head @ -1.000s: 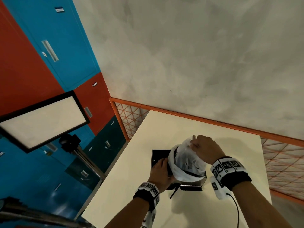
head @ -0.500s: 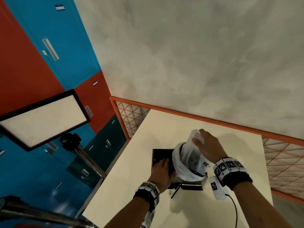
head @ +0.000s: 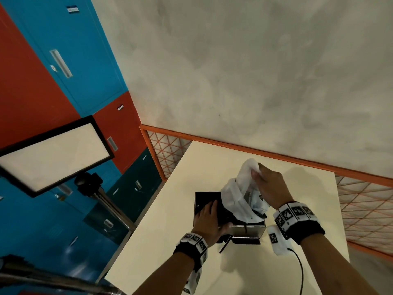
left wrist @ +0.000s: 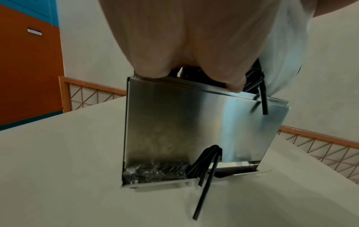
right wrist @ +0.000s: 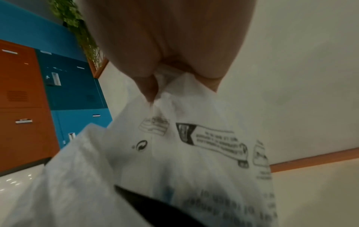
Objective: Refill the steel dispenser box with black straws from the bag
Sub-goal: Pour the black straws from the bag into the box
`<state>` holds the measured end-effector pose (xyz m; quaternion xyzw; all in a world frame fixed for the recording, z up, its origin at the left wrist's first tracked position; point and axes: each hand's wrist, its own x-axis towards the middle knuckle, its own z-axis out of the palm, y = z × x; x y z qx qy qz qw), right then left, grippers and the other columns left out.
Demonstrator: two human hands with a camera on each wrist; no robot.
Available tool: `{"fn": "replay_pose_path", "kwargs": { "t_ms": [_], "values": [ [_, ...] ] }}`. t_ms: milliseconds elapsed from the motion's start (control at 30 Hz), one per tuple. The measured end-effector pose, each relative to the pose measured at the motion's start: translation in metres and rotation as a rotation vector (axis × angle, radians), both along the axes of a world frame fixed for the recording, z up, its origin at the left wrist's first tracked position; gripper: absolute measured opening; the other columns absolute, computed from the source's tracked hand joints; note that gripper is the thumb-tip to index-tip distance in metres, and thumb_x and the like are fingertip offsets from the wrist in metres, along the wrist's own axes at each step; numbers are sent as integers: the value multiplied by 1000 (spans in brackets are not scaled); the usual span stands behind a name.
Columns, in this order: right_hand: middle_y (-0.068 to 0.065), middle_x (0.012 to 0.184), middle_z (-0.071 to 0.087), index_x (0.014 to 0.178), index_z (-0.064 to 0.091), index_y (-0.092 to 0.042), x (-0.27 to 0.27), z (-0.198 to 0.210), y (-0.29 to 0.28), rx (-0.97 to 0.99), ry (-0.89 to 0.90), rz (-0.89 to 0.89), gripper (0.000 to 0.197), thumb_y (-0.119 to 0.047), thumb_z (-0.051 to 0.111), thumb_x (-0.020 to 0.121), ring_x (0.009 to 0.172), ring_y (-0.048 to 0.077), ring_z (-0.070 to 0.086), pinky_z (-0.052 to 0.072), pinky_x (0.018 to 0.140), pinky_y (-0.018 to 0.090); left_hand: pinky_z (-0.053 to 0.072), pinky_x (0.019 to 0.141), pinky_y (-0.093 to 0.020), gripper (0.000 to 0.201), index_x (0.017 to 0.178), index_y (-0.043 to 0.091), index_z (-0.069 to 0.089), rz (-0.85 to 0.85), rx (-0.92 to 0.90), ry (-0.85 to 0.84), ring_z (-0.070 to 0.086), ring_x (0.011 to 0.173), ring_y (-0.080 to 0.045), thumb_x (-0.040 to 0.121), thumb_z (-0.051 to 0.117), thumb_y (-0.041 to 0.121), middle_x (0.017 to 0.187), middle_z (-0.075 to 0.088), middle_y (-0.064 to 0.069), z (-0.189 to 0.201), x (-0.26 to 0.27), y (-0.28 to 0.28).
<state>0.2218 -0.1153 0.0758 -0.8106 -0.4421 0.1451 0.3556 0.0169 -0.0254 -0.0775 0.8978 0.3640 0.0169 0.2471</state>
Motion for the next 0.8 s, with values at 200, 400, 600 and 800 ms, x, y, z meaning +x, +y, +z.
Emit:
{"fn": "replay_pose_path", "kwargs": {
  "t_ms": [200,400,600,800],
  "values": [
    [16,91,57,97,57,-4,8,-16,-3,11,-11,-288,35,-33,39,103,77,31,52,34,70,32,26,120,-47,103,161,16,14,10,-11,4,25,150,-25,84,42,79,165,24,-4,5,0,-2],
    [-1,100,59,112,58,-16,3,-11,-7,-295,65,69,51,-61,38,96,99,27,60,38,80,30,33,116,-47,109,161,21,16,18,2,-17,33,146,-26,72,36,81,162,29,-2,-6,1,1],
    [5,89,67,92,57,-11,0,-23,-9,-481,-79,241,42,-51,46,97,85,26,63,46,76,36,29,117,-51,107,161,24,10,-32,2,49,29,147,-30,74,39,79,163,21,-3,4,0,-2],
    [15,93,68,89,59,-8,10,-25,-7,-377,11,14,33,-30,38,102,85,32,61,47,76,38,1,123,-61,122,160,29,-9,-94,78,9,3,154,-24,73,61,79,167,7,-1,18,10,-32]
  ]
}}
